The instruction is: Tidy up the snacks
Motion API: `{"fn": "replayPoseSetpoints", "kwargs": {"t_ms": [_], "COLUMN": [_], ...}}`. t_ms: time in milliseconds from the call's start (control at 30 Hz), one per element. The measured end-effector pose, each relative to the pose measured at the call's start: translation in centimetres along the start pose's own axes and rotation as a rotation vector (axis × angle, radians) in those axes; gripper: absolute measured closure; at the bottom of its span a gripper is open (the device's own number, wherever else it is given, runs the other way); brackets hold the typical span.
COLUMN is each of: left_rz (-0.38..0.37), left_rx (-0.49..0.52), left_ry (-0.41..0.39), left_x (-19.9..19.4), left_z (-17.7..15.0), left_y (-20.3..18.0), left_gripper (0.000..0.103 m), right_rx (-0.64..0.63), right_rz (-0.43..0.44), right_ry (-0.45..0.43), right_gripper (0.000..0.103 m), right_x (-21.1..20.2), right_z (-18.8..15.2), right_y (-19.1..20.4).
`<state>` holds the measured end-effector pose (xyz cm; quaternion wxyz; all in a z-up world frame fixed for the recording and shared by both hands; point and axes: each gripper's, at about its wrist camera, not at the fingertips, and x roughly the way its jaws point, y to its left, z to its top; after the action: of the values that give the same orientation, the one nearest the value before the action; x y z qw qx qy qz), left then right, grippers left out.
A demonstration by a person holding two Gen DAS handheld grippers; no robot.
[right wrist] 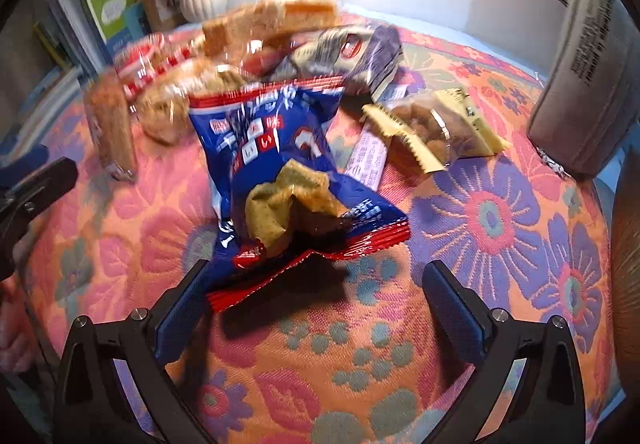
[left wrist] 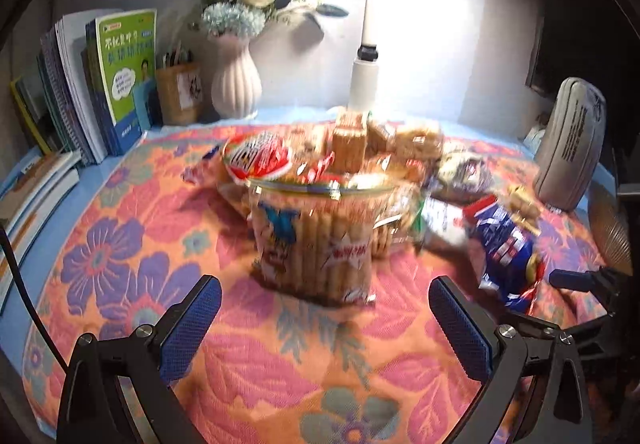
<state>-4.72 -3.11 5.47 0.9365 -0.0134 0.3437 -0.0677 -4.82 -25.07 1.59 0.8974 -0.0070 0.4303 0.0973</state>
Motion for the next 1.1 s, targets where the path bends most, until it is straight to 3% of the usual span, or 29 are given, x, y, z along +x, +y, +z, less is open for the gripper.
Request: {"fn": "replayPoseSetpoints", "kwargs": {"t_ms": [100,200,367,633,1100], "left_rz": [-0.013,0.018,0.081,0.021,-0.008], "left_rx": [0.005,0.004,0.015,-0.005,-0.036], "left_ry": [-0.063,-0.090,-0.066,-0.036,-0.009], "left_x": [-0.2,0.6,2.4,3.0,3.2], "left_z": [0.7,0.6,0.2,-0.2,-0.2], "left_y": [-0.4,-1.2,-1.8,-1.5,-1.1], "left_gripper": [0.000,0.000,0.000,0.000,0.000], "right_rx": [-0.057,-0.114,-0.085,-0.002,-0.017], "right_rz": [-0.056,-0.052,-0.071,0.005,-0.014], "right_ry": [-0.200,-0.294,-0.255,-0.224,-0.226], "right_gripper": [0.000,0.000,0.000,0.000,0.000], "right_x": [-3.4,-4.5,-1.6,-1.1,-1.2], "right_z": [0.7,1.7,1.1,0.9,0.7], "right_y": [0.4,1.2,0.4,-1.3,-0.4]}}
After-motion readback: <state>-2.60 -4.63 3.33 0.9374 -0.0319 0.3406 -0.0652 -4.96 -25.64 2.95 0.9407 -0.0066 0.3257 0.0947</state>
